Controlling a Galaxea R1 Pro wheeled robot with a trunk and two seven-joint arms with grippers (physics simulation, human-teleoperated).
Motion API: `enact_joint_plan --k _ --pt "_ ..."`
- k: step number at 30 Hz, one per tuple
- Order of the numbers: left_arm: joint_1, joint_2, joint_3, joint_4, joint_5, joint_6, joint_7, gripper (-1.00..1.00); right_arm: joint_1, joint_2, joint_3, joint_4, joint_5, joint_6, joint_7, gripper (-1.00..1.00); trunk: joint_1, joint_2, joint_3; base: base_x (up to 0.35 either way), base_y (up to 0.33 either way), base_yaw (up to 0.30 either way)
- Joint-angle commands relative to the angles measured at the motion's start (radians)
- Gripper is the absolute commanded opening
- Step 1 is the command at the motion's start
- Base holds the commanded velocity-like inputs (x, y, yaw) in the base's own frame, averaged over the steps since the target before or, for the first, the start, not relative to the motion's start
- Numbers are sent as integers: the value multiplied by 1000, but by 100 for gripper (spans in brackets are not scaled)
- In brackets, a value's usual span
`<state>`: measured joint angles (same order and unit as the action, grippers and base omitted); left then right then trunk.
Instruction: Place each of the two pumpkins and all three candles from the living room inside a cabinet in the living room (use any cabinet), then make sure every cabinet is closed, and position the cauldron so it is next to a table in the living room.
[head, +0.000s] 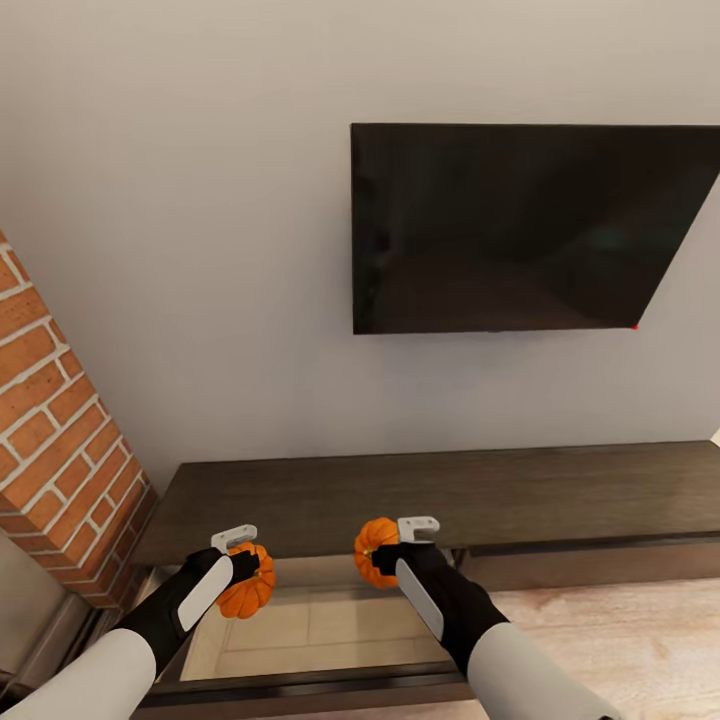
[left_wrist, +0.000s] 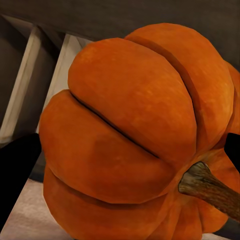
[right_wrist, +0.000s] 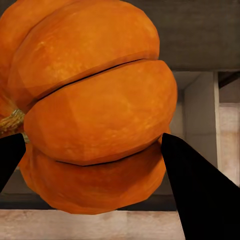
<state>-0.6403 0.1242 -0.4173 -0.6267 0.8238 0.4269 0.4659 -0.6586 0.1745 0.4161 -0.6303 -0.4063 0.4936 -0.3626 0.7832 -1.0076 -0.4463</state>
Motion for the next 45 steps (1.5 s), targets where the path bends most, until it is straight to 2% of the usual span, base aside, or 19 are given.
enact_joint_plan --k 1,7,45 --pt "-1 2 -8 -2 9 1 10 -100 -1 0 15 -1 -7 3 -11 -100 4 -8 -4 0 0 0" --pt "-1 2 -8 -3 9 1 9 -100 -1 0 35 0 -11 -2 -11 -100 27 -50 -23 0 0 0" --pt "-1 2 -22 -13 11 1 1 -100 -1 0 39 0 -12 -14 -1 -100 173 -316 -142 0 0 0"
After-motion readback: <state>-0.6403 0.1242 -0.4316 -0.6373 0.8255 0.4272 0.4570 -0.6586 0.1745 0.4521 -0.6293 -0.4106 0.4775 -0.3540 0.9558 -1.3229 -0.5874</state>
